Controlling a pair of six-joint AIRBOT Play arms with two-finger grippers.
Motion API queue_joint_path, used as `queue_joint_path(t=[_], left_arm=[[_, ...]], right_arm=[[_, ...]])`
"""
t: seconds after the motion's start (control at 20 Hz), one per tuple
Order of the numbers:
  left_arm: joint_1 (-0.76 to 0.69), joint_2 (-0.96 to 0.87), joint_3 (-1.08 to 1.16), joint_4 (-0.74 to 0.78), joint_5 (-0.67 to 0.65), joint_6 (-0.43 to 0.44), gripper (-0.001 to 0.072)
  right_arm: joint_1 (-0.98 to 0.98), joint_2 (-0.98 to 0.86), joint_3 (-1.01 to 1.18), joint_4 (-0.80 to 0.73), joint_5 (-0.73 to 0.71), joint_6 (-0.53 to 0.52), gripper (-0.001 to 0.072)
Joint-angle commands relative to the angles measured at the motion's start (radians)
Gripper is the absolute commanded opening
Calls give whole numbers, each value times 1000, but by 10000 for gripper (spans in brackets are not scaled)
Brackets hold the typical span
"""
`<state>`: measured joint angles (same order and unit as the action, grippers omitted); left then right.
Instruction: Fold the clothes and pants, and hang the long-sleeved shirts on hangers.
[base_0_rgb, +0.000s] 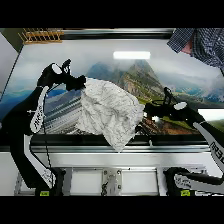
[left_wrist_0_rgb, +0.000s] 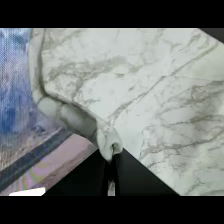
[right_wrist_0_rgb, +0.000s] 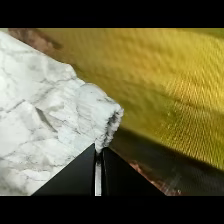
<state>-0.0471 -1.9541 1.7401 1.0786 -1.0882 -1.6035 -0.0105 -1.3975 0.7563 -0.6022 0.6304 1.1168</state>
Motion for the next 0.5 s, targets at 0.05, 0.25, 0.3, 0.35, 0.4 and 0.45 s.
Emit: queue_joint_path(t=[0.05, 0.25, 0.3, 0.35, 0.4, 0.45], left_arm=[[36, 180, 3, 0, 20, 42, 6], [92, 446, 151, 0, -13, 64, 6], [100, 508, 194, 0, -11, 64, 6], [102, 571, 237, 1, -11, 69, 6], [102, 629, 280, 3, -9, 76, 6], [101, 676, 313, 2, -8, 83, 6]], right_arm=[[-9, 148, 153, -48, -3, -74, 23], [-19, 369, 393, -95, 41, -74, 22], [-19, 420, 436, -94, 41, -74, 22], [-19, 474, 472, -94, 41, -73, 22], [-19, 525, 494, -94, 39, -73, 22], [-19, 577, 506, -94, 39, -71, 22]])
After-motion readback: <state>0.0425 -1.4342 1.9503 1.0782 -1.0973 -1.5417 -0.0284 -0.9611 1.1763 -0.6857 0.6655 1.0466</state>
